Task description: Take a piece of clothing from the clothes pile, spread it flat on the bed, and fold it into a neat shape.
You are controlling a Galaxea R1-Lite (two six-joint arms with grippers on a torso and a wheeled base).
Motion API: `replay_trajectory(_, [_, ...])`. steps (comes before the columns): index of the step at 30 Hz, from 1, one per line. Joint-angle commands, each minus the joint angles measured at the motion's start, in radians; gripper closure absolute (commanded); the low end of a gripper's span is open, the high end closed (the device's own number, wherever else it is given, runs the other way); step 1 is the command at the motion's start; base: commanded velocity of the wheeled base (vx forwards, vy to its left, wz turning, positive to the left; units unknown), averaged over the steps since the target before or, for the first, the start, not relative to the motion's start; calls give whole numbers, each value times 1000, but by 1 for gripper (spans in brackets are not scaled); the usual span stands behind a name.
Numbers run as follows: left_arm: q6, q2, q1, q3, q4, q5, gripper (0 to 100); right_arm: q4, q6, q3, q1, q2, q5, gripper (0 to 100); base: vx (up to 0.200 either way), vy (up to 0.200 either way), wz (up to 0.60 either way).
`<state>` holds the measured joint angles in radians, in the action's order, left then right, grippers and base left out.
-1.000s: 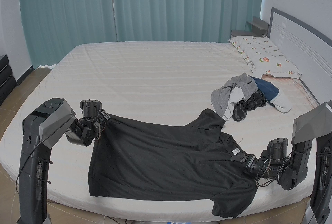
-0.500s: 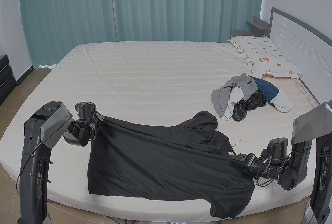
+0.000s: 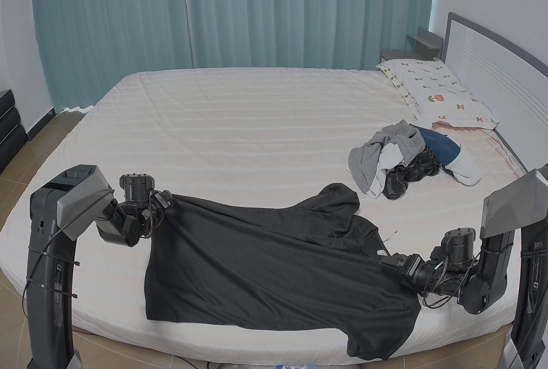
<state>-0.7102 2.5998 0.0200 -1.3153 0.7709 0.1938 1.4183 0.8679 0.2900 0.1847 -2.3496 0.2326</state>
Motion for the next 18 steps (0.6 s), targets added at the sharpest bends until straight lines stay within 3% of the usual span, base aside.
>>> replay_trajectory(1, [-72, -288, -2, 320, 10, -165, 0, 1, 2, 0, -1, 0, 1, 0, 0, 0, 0])
replay_trajectory(5, [-74, -369, -2, 452, 38, -201, 0, 1, 2, -2, -1, 1, 1, 0, 0, 0, 0])
replay_trajectory(10, [-74, -429, 1, 694, 169, -310, 0, 1, 2, -2, -1, 1, 1, 0, 0, 0, 0])
replay_trajectory(18, [-132, -422, 23, 906, 334, -332, 0, 1, 2, -2, -1, 1, 1, 0, 0, 0, 0])
